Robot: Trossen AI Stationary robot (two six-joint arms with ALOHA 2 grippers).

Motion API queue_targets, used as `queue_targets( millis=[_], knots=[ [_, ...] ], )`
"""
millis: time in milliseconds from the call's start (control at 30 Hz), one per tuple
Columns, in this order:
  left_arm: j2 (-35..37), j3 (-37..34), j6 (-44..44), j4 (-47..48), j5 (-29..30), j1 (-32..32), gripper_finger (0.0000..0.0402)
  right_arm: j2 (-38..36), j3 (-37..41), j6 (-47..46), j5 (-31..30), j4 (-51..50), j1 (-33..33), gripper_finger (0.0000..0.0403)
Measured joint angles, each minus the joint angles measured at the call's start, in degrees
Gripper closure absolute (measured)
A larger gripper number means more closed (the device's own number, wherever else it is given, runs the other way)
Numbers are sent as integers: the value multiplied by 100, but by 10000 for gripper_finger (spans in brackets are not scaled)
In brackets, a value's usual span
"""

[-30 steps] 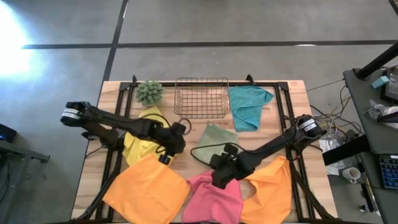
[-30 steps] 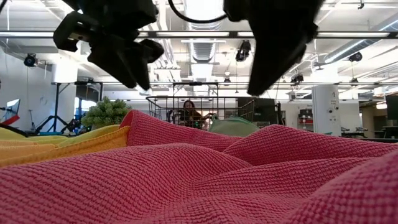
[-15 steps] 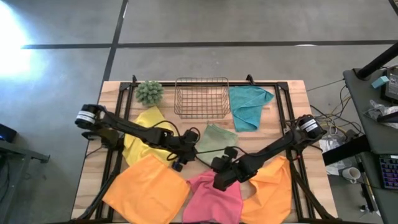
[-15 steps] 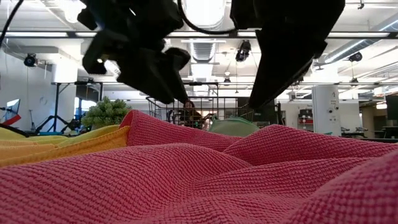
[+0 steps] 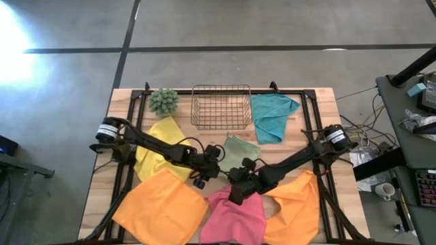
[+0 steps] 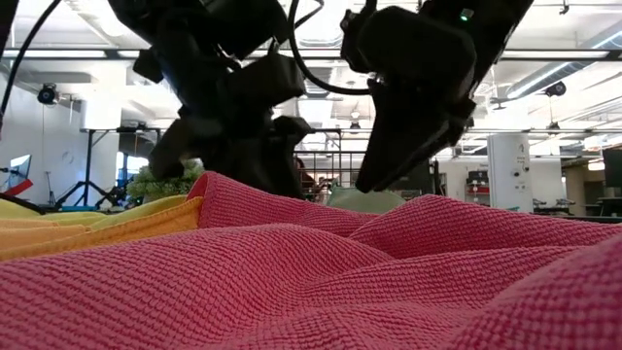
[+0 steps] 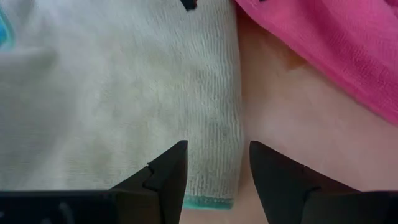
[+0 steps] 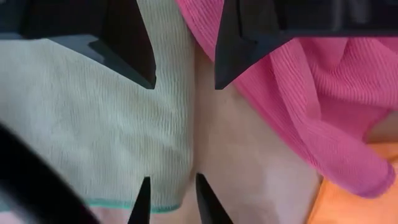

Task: Fold microfiber towels
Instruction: Put the green folded towel into the wire basket

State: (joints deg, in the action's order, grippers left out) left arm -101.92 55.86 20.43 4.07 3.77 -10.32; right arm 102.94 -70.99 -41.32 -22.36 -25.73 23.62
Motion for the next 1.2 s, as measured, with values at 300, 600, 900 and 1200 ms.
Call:
queue_targets(
  millis=[300, 600, 900, 1200],
  knots=[
    [-339, 7, 417, -107, 146, 19, 245, 122, 41, -9, 27, 82, -2, 250],
    [-379, -14, 437, -294, 765, 35, 283, 122, 41, 0, 30, 84, -24, 250],
    [-379, -79, 239, -350, 782, 115, 392, 122, 41, 42, -53, 73, -90, 250],
    [-204, -24, -55, -91, 766, 133, 399, 125, 151, 77, 19, 34, -109, 250]
  ],
)
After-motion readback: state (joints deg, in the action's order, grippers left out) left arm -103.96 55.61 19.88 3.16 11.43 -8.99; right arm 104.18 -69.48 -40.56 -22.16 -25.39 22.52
